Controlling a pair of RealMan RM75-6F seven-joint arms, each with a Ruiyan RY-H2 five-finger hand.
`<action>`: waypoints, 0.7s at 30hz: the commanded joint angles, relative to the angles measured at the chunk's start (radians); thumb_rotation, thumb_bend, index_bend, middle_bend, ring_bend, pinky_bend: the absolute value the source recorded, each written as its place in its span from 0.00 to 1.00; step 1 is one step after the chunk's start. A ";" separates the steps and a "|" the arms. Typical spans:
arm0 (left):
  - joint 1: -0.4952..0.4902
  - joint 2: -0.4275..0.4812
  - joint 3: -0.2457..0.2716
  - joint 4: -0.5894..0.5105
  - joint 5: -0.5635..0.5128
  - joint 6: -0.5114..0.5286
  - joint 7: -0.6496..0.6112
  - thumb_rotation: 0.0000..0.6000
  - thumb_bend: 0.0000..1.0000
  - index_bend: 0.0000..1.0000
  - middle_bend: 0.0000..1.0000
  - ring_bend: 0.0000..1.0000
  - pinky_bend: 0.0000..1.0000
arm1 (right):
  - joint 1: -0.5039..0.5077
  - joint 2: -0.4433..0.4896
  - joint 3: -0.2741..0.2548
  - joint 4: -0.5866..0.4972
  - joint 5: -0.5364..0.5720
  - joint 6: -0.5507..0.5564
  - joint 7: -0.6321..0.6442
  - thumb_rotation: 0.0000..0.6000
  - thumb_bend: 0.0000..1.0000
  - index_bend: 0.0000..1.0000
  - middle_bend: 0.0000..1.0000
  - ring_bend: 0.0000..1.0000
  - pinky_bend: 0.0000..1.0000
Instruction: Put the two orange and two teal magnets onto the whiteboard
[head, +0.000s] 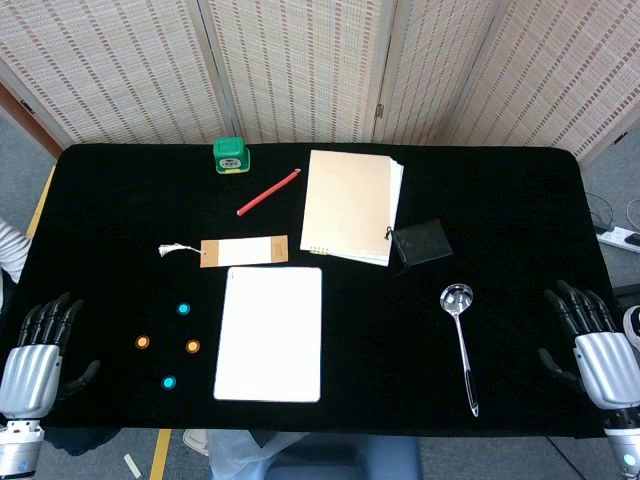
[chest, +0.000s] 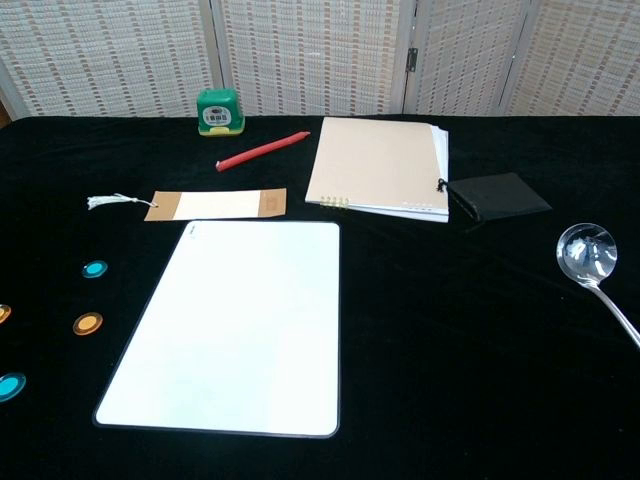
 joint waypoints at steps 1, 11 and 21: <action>-0.001 -0.002 -0.001 0.001 -0.003 -0.003 0.001 1.00 0.29 0.11 0.00 0.00 0.00 | 0.005 0.002 0.004 -0.006 0.003 -0.010 -0.003 1.00 0.37 0.00 0.00 0.00 0.00; -0.017 -0.004 -0.009 0.001 0.011 -0.010 0.001 1.00 0.29 0.12 0.00 0.00 0.00 | 0.013 0.017 0.015 -0.020 0.001 -0.023 0.004 1.00 0.37 0.00 0.00 0.00 0.00; -0.100 -0.018 -0.017 0.062 0.044 -0.110 -0.036 1.00 0.30 0.32 0.08 0.01 0.00 | 0.000 0.039 0.027 -0.022 0.001 0.005 0.024 1.00 0.37 0.00 0.00 0.00 0.00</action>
